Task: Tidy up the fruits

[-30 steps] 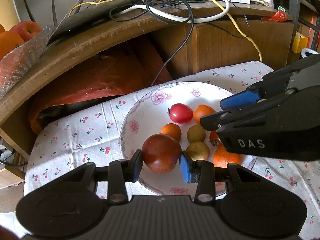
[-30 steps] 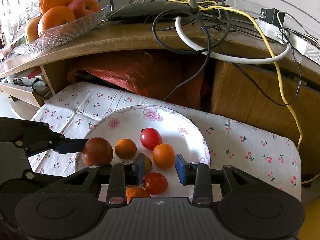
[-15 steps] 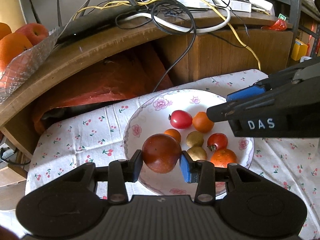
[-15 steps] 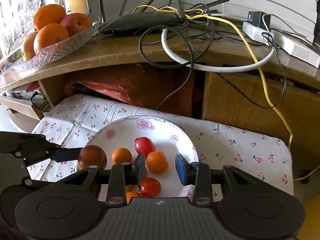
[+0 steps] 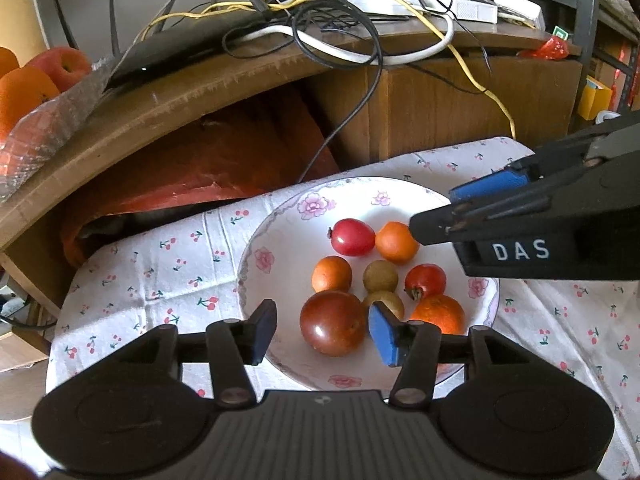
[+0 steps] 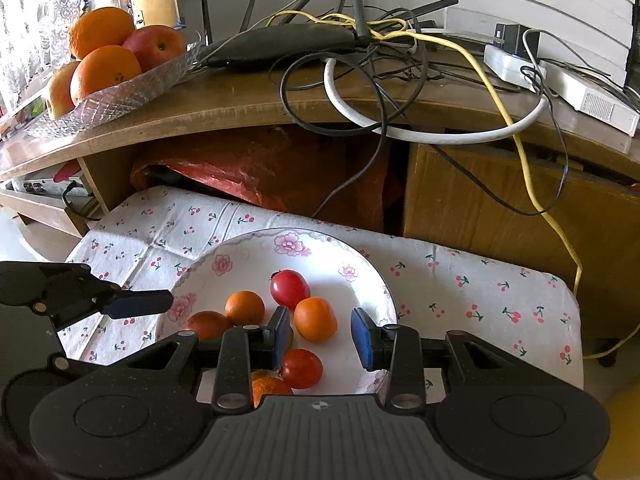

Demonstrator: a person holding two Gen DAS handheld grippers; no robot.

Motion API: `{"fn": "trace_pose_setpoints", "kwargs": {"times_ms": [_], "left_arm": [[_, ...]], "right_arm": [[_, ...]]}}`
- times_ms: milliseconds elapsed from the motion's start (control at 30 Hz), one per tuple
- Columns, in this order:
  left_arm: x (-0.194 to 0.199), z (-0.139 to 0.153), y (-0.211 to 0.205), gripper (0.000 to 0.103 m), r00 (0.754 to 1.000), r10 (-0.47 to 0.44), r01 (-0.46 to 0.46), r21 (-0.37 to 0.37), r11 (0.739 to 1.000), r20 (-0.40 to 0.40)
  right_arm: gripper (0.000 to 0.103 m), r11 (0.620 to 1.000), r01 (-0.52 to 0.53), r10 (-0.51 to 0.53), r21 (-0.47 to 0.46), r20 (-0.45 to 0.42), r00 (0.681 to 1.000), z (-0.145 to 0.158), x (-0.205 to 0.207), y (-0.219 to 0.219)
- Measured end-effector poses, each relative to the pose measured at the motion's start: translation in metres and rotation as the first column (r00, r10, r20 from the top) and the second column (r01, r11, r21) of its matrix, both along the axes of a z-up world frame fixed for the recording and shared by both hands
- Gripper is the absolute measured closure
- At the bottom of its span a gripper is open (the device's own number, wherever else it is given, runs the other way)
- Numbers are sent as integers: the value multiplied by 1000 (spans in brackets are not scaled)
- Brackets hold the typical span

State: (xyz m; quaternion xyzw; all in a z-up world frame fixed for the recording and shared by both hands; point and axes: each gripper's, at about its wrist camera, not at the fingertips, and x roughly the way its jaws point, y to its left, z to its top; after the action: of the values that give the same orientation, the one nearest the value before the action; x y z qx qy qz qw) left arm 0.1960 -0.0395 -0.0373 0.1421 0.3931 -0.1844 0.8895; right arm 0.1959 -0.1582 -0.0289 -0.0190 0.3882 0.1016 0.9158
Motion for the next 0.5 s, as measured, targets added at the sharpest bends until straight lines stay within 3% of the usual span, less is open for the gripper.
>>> {"fn": "trace_pose_setpoints", "kwargs": {"times_ms": [500], "left_arm": [[-21,19,7,35,997,61,-60,-21,998,51]], "right_arm": [[72,997,53,-54,-63,-9,999,12,-40,-8]]}}
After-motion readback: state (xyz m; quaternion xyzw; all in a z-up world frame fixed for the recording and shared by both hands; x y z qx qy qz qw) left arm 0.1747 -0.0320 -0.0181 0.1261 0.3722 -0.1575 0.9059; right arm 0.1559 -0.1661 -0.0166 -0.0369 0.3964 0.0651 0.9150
